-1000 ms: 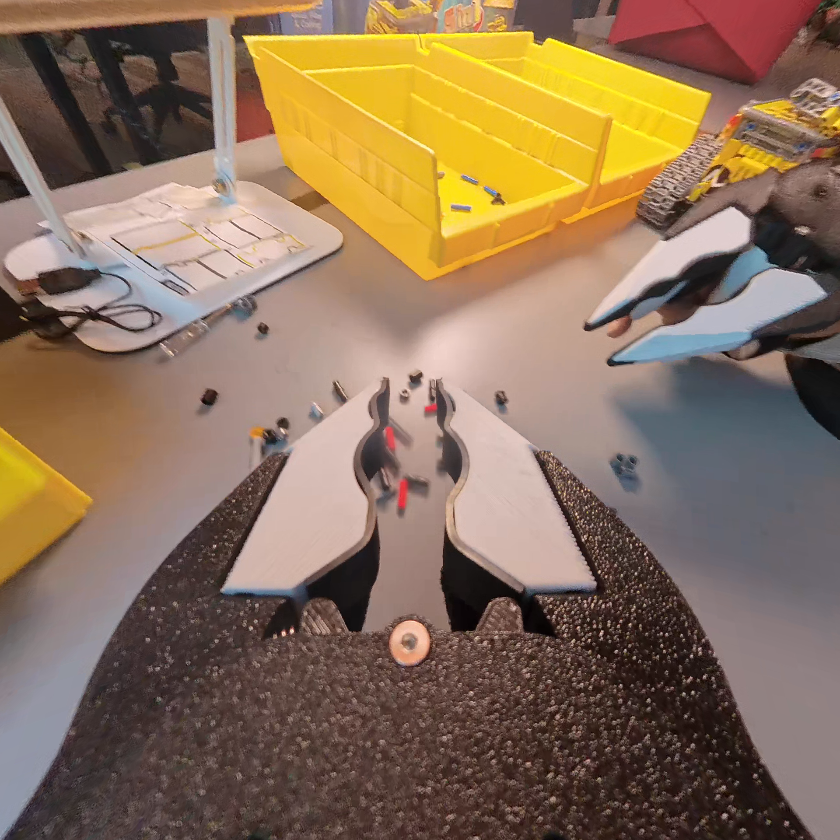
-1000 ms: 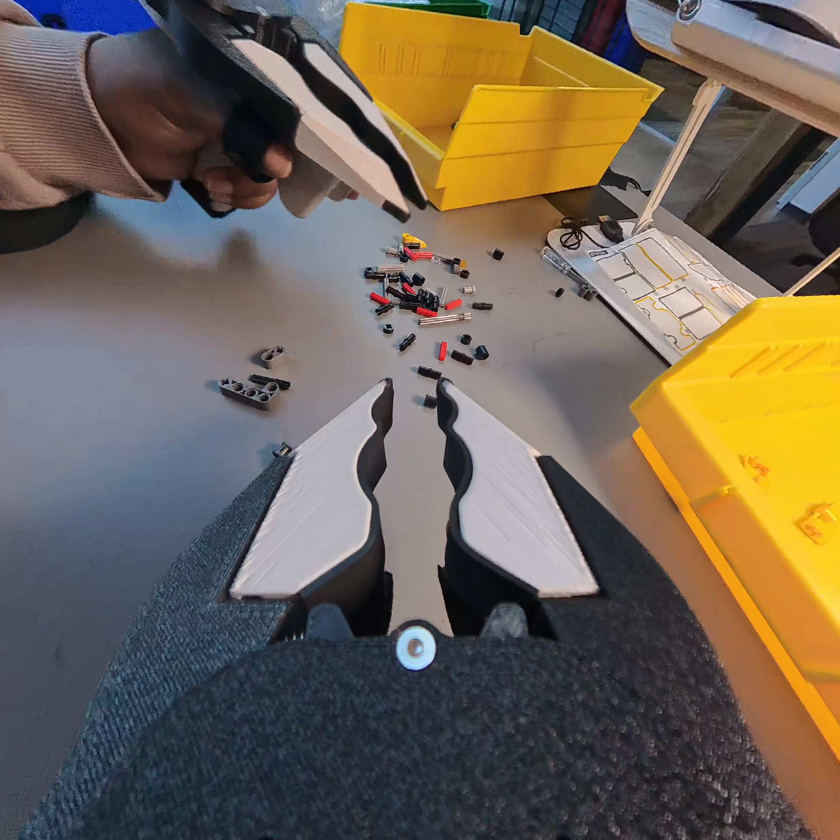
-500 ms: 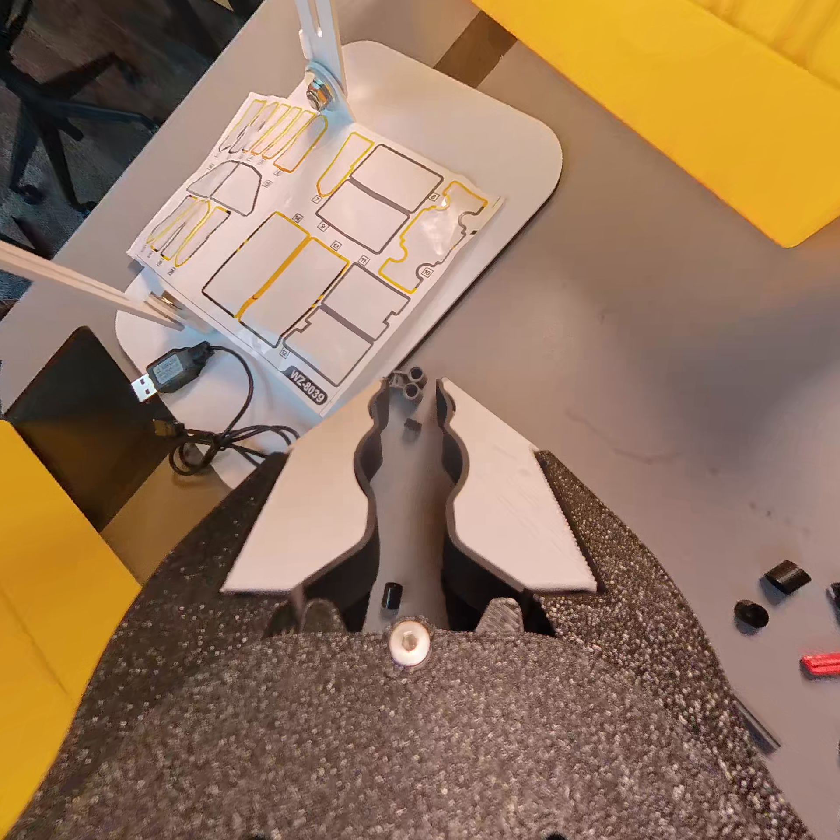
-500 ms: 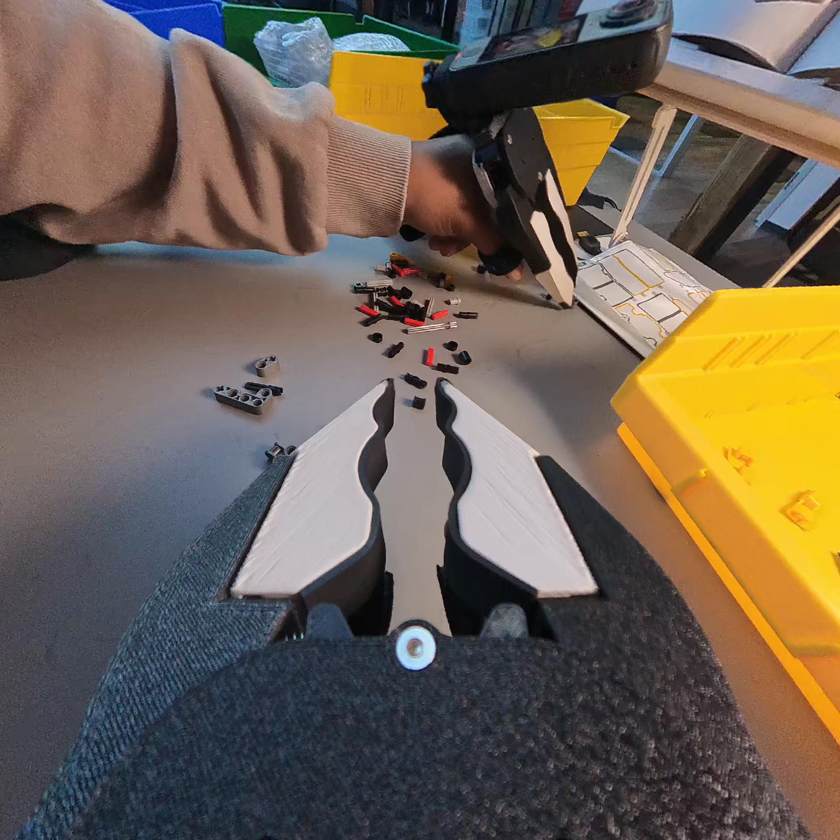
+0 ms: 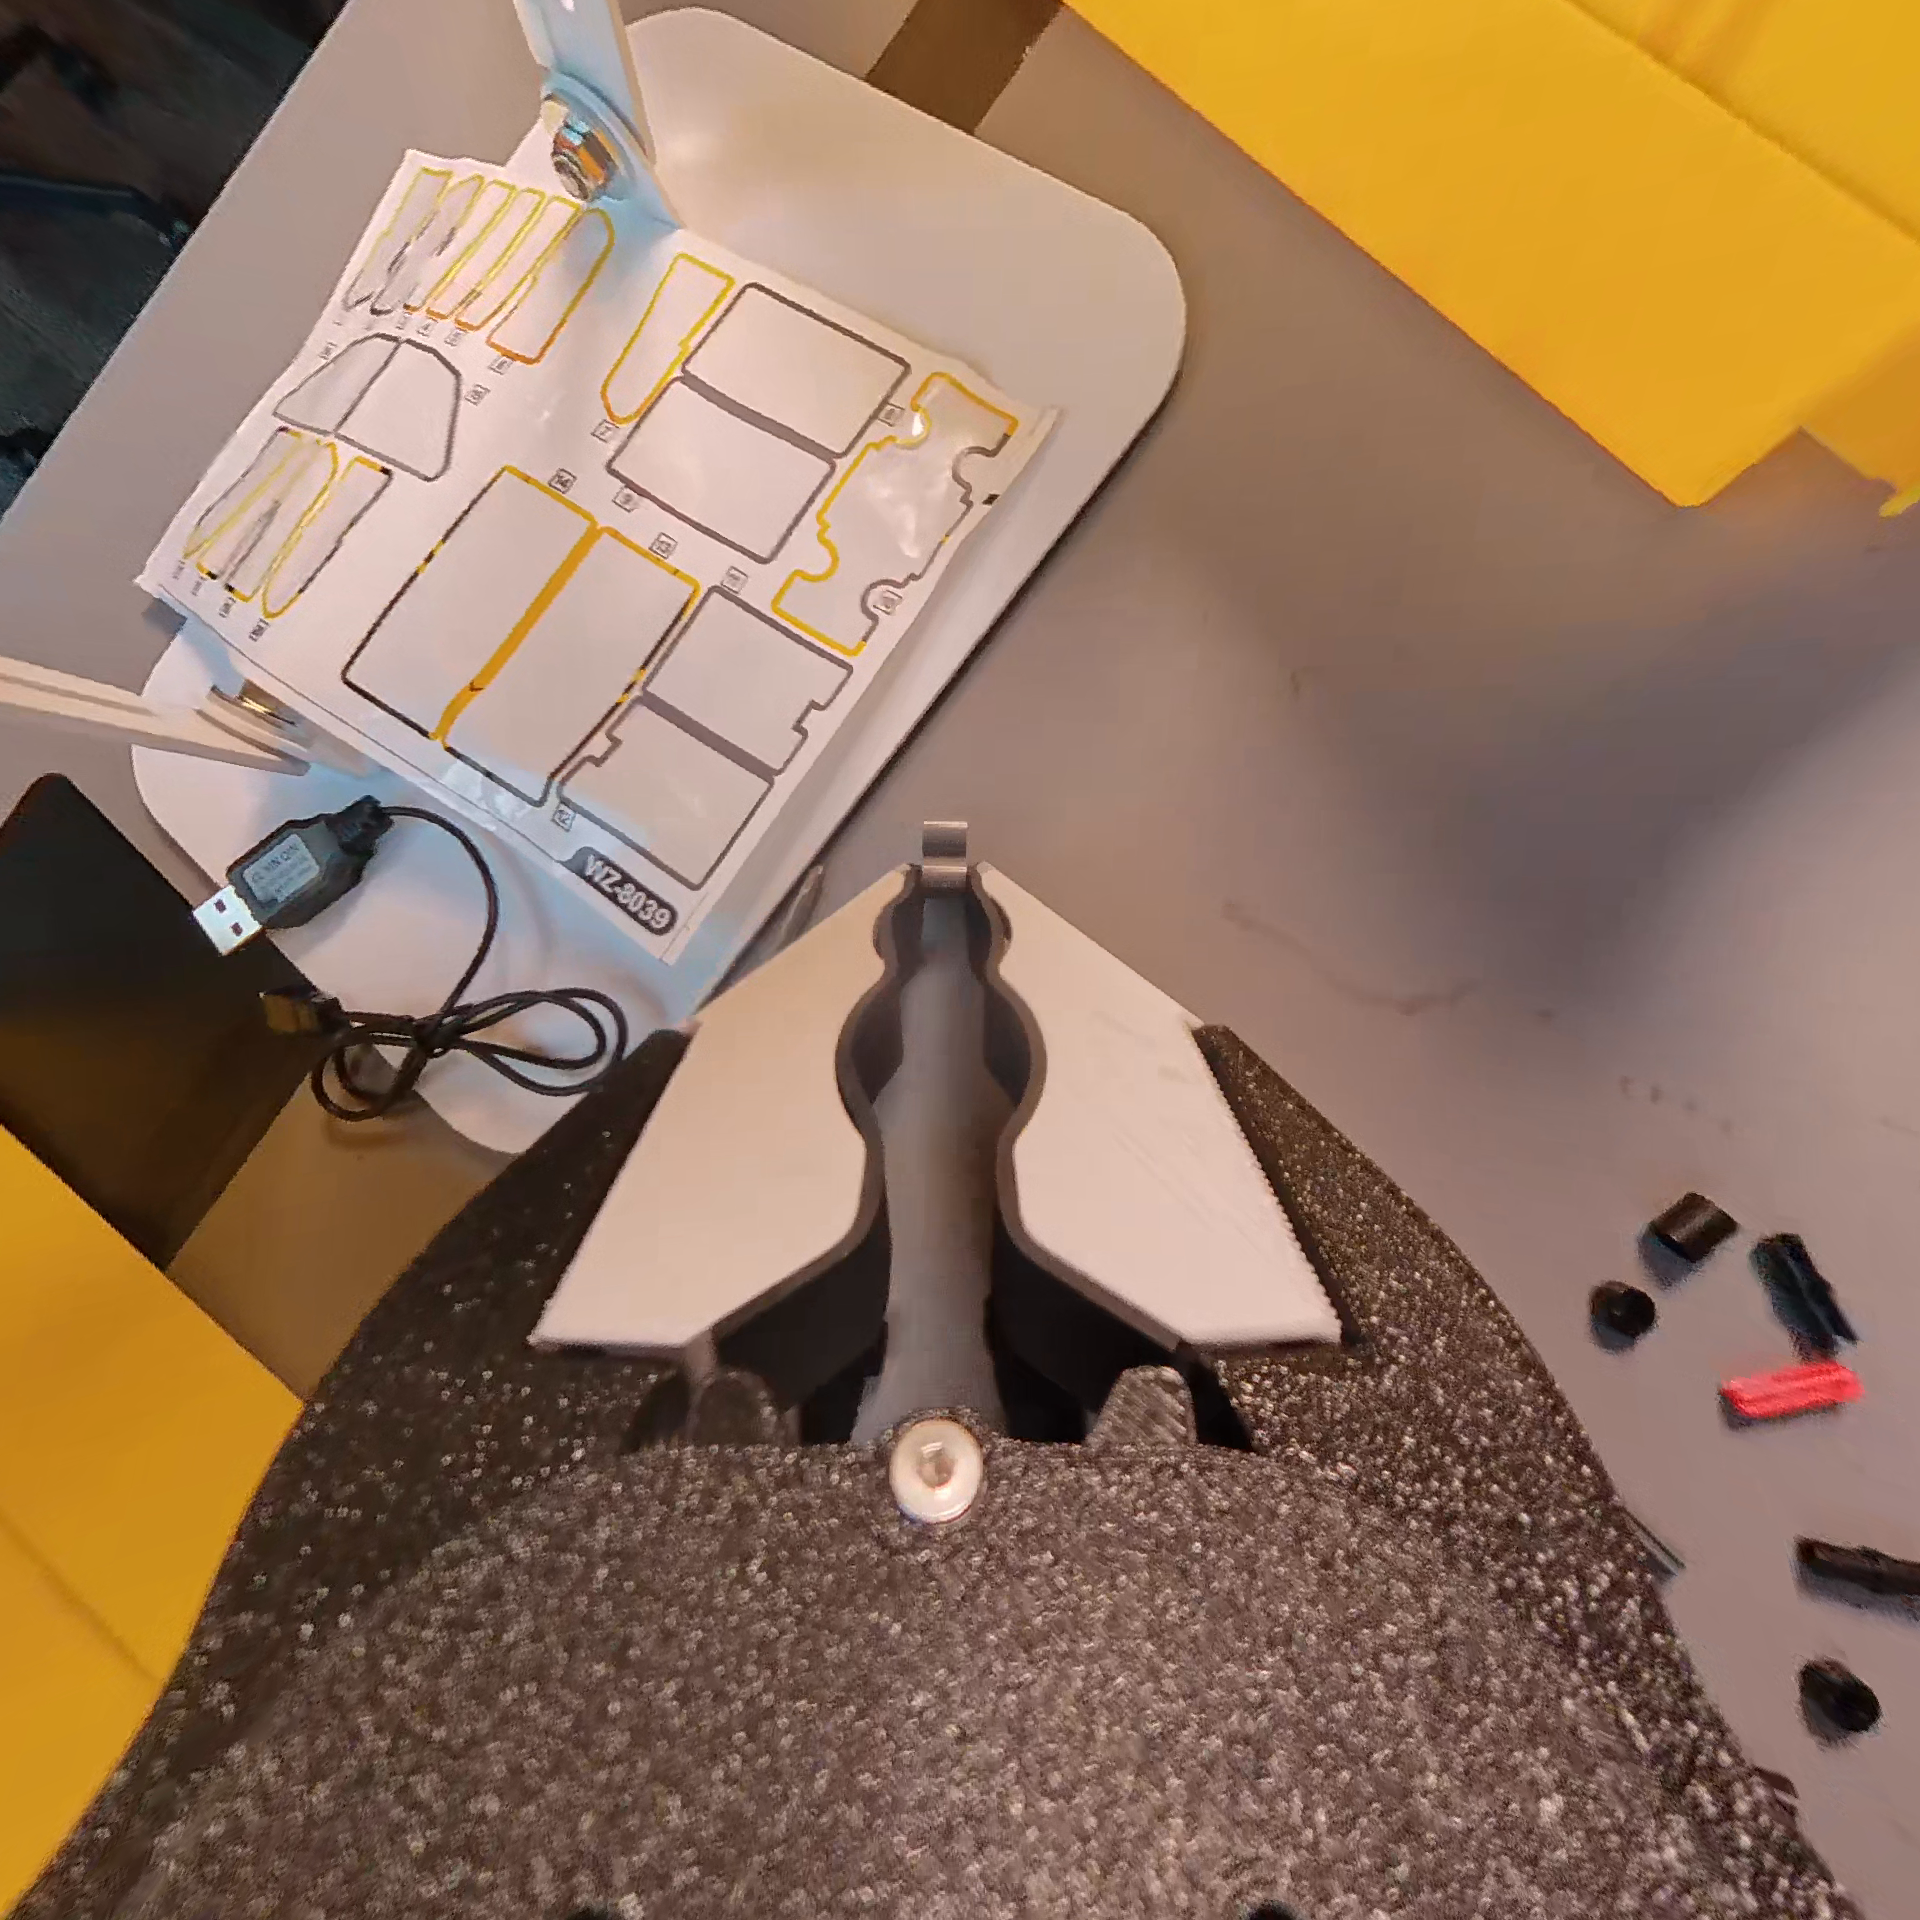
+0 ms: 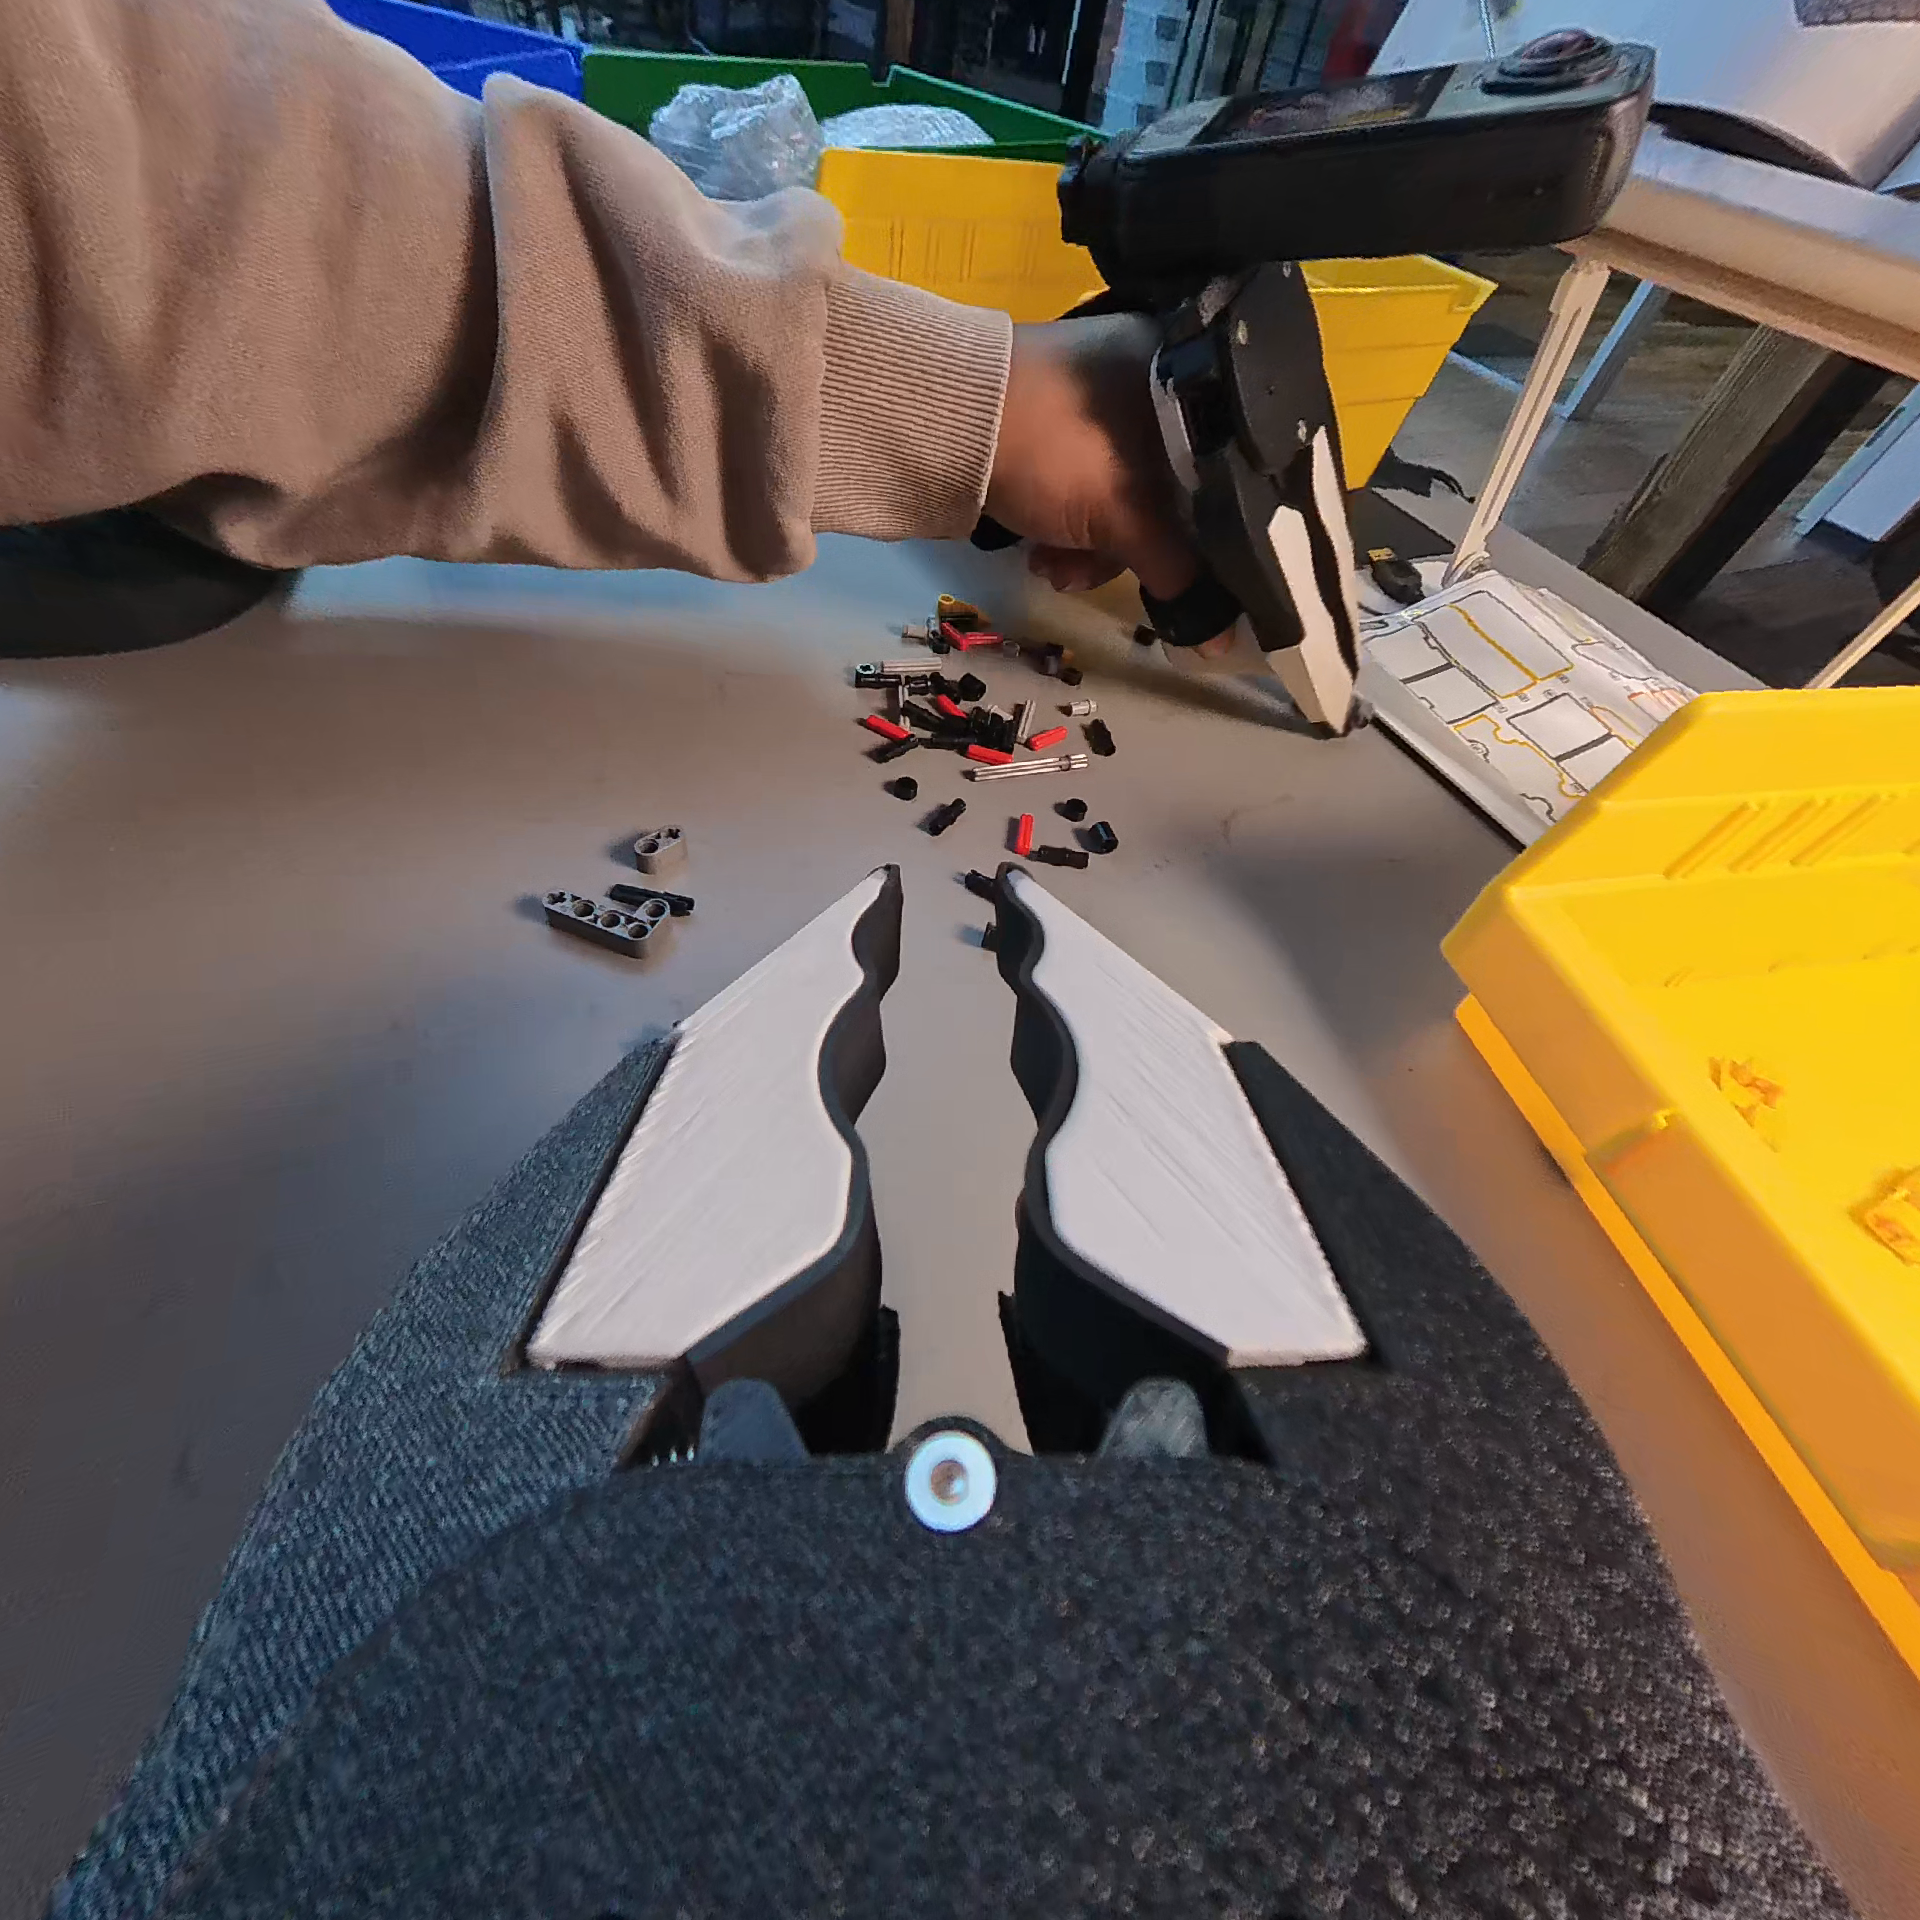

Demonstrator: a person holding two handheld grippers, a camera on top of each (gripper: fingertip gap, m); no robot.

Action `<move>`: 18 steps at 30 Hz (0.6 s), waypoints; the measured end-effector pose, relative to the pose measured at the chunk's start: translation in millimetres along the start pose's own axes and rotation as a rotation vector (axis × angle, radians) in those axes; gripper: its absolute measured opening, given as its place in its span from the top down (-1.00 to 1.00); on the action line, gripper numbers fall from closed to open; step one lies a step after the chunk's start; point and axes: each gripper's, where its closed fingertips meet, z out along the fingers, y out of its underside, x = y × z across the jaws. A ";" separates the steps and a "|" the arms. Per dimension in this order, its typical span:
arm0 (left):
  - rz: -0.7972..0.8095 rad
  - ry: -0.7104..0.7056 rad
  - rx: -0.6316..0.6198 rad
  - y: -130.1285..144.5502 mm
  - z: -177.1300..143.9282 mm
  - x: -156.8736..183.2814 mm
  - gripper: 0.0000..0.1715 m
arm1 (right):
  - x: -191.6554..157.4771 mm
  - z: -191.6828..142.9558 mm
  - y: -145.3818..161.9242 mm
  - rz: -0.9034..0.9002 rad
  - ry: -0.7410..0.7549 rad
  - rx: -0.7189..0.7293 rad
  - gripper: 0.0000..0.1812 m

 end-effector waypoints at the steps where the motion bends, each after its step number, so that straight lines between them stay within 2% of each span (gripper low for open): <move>1: -0.003 0.028 0.013 -1.5 -5.1 7.6 0.91 | 0.4 -0.6 -1.2 -0.002 0.004 0.006 0.82; 3: -0.007 0.103 0.078 -10.1 -23.3 29.2 0.91 | 2.4 -2.7 -5.0 -0.011 0.019 0.024 0.82; 5: -0.046 0.254 0.174 -23.7 -49.3 64.7 0.91 | 7.1 -5.9 -11.0 -0.025 0.055 0.052 0.80; 7: -0.138 0.485 0.268 -36.5 -81.4 109.5 0.91 | 11.7 -9.1 -19.2 -0.048 0.096 0.091 0.74; 9: -0.243 0.714 0.345 -44.7 -113.8 150.1 0.91 | 14.3 -12.7 -29.4 -0.089 0.138 0.138 0.58; 11: -0.338 0.880 0.388 -45.2 -136.7 179.2 0.91 | 11.7 -17.1 -39.9 -0.153 0.170 0.181 0.53; 15: -0.481 1.090 0.435 -41.6 -161.5 213.7 0.91 | -5.5 -17.9 -45.1 -0.283 0.167 0.185 0.67; 16: -0.501 1.113 0.438 -40.2 -163.9 218.0 0.92 | -8.9 -18.2 -45.9 -0.306 0.170 0.188 0.84; 18: -0.536 1.143 0.460 -38.8 -168.5 221.2 0.92 | -14.1 -20.3 -48.1 -0.349 0.165 0.193 0.88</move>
